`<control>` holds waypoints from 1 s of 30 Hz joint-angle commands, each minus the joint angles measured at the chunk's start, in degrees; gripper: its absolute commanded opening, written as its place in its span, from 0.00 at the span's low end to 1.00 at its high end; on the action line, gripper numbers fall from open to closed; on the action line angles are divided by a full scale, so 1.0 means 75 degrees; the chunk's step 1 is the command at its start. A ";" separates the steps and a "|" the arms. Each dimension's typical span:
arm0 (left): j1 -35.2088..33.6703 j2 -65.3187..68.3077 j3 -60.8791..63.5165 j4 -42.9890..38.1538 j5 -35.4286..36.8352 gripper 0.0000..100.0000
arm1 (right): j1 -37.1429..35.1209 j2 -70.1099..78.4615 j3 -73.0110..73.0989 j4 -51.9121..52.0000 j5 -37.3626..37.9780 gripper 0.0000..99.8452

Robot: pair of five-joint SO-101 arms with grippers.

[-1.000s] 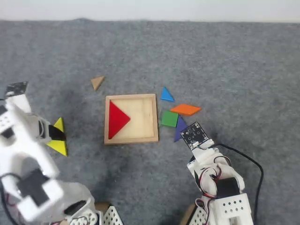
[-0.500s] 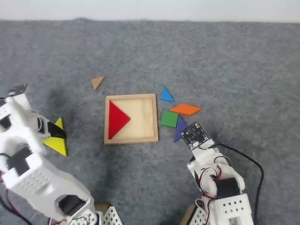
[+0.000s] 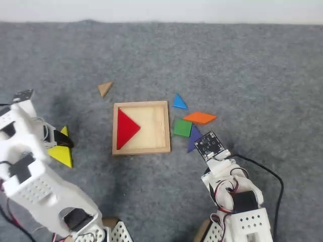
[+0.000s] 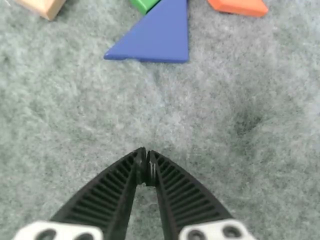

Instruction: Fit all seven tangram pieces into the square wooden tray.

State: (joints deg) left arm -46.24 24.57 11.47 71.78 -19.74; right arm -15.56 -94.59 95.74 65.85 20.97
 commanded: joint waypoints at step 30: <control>0.0164 -0.0656 -0.0123 0.1114 -0.0316 0.18 | 0.0076 0.0053 0.0023 0.0018 -0.0035 0.01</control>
State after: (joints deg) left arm -45.36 22.29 9.89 77.49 -21.14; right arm -15.56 -94.59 95.74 65.85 20.97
